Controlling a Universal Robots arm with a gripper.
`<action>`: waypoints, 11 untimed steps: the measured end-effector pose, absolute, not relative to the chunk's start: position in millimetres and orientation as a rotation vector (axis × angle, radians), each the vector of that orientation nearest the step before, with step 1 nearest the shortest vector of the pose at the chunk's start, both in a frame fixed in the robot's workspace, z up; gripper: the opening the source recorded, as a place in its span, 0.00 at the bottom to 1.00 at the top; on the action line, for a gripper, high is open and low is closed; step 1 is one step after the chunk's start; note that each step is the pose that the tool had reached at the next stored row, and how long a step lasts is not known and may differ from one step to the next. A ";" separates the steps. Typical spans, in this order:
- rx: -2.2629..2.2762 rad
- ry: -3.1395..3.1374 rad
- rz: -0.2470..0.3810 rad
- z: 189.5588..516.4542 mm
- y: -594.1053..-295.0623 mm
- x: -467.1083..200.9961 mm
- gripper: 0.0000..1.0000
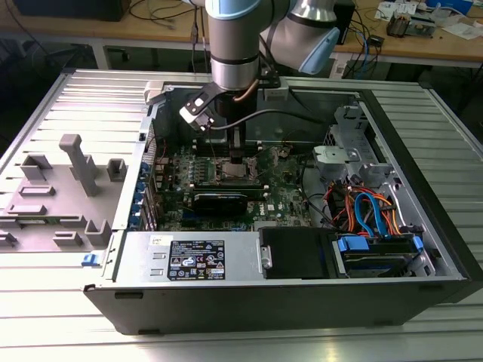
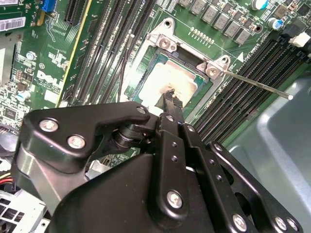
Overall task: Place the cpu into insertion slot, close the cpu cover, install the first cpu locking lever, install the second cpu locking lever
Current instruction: 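Close the cpu cover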
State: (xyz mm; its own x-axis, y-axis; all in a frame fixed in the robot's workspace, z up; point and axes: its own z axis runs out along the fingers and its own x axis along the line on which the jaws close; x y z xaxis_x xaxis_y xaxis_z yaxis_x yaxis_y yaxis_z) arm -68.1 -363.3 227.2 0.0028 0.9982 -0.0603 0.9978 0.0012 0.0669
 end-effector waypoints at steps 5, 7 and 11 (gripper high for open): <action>2.160 2.158 0.005 232.2 -363.3 -68.1 0.11; 2.160 2.158 0.004 234.8 -363.3 -68.1 0.11; 2.161 2.159 0.003 239.1 -363.3 -68.1 0.11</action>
